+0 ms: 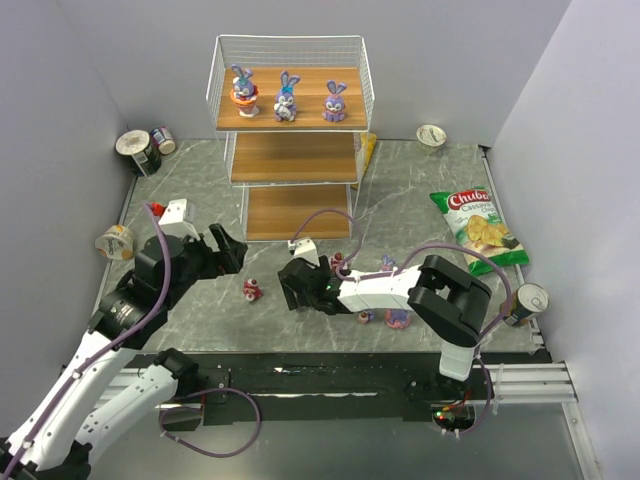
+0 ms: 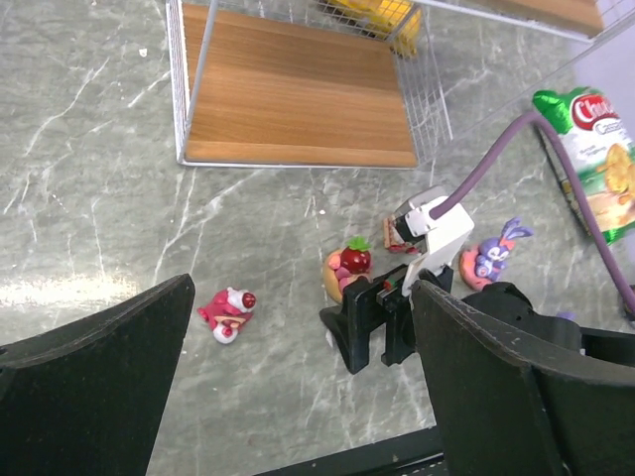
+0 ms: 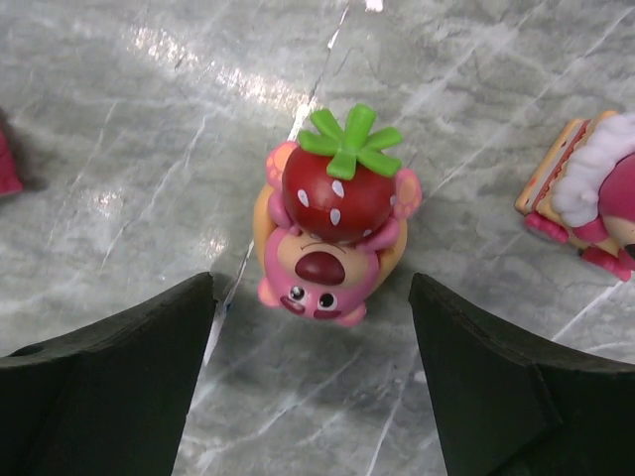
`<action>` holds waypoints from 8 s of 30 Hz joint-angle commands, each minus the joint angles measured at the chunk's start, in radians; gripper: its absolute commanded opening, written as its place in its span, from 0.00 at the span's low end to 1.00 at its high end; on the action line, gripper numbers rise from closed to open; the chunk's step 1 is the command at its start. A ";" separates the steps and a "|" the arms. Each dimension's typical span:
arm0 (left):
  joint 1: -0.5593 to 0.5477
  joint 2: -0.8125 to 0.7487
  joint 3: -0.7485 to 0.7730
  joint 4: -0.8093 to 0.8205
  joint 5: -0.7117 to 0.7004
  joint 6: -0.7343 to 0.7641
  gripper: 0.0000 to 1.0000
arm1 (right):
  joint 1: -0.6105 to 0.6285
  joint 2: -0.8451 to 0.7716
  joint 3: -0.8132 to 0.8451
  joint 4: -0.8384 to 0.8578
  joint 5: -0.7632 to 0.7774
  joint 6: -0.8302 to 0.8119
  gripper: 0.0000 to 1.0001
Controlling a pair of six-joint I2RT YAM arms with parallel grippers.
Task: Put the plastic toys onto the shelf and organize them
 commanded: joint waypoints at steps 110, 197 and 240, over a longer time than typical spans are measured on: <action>-0.028 -0.073 -0.200 0.153 -0.081 0.047 0.96 | -0.280 -0.110 0.585 -0.145 0.236 -0.290 0.36; -0.028 -0.098 -0.197 0.123 -0.108 0.015 0.97 | -0.130 -0.373 0.361 -0.093 0.331 -0.225 0.83; 0.046 0.497 -0.320 0.295 0.074 -0.235 0.95 | 0.211 -0.398 0.062 -0.363 0.122 0.511 0.83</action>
